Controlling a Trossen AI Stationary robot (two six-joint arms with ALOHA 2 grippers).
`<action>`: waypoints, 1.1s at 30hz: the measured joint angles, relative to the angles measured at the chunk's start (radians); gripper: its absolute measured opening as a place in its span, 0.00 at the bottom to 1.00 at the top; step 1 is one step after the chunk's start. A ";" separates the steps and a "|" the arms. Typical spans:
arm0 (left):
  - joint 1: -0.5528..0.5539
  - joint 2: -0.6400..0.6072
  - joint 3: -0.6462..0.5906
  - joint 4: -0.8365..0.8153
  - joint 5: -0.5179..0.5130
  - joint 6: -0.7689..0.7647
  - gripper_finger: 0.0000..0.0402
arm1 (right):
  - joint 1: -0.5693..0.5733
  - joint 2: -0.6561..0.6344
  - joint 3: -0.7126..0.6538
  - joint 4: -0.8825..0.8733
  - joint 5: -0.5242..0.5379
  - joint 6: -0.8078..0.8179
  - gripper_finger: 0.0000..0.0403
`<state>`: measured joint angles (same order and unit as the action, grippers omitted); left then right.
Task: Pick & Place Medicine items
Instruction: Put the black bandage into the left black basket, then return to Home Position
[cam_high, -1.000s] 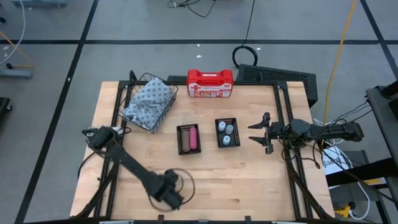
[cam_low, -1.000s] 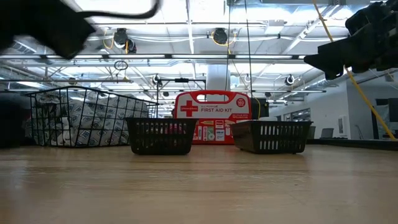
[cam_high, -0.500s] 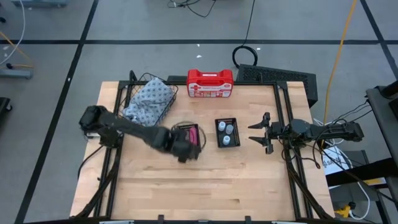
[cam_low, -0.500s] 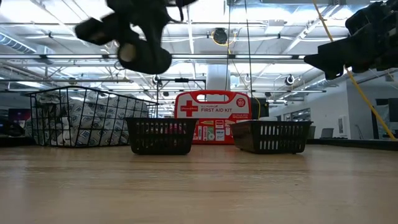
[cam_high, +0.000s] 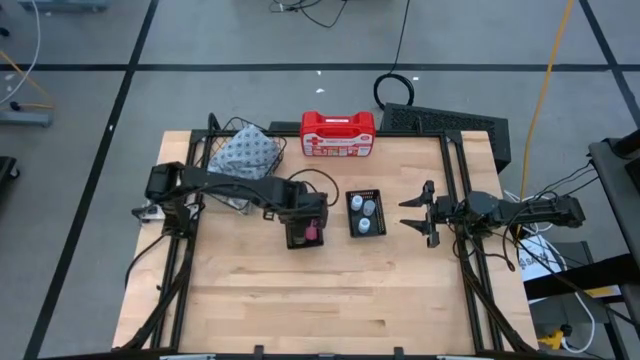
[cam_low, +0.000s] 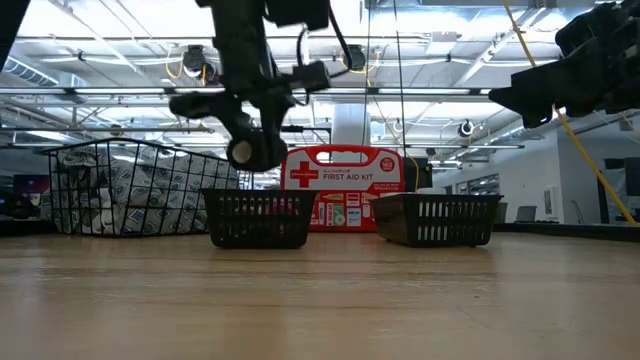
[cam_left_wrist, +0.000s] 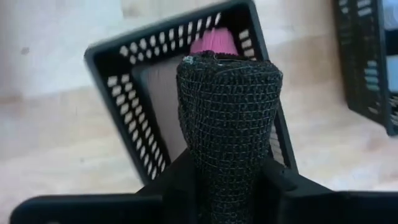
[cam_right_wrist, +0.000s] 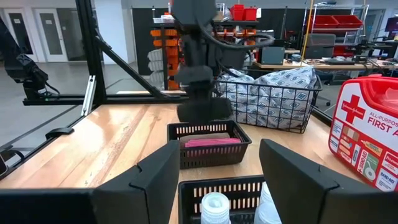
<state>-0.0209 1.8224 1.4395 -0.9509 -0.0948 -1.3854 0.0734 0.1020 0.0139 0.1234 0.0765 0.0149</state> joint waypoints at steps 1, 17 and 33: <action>0.006 0.009 0.000 0.006 0.000 0.013 0.25 | 0.000 0.000 0.000 0.000 0.000 0.000 0.52; 0.020 0.037 0.000 0.040 -0.019 0.027 0.70 | 0.000 0.000 0.000 0.000 0.000 0.000 0.52; -0.051 -0.365 0.018 0.023 -0.013 0.428 0.81 | 0.000 0.000 0.000 0.000 0.000 0.000 0.52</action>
<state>-0.0718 1.4573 1.4578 -0.9282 -0.1078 -0.9579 0.0734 0.1020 0.0139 0.1234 0.0765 0.0151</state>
